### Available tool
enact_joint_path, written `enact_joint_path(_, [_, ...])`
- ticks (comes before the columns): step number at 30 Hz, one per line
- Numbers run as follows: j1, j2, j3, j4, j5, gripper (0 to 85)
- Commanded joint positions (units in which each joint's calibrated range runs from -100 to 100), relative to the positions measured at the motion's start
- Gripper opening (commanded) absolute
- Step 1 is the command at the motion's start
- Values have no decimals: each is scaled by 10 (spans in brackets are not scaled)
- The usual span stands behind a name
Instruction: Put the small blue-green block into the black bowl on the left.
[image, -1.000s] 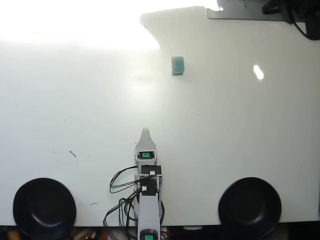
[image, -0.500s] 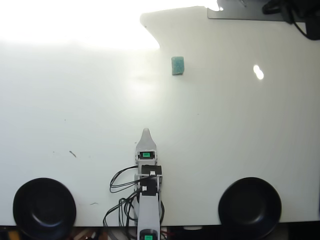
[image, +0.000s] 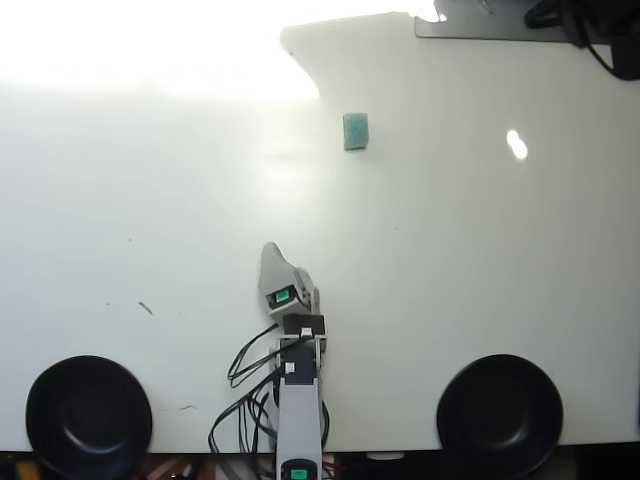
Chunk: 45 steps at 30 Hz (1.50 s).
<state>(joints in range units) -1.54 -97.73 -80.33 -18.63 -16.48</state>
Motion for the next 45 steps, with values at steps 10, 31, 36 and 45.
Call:
enact_joint_path(10, [-12,230,290,16,-166,472])
enact_joint_path(31, [-71,669,613,40,-333,471])
enact_joint_path(36, [-79,734,622,84,-392,467])
enact_joint_path(45, [-82,863,650,145,-407,460])
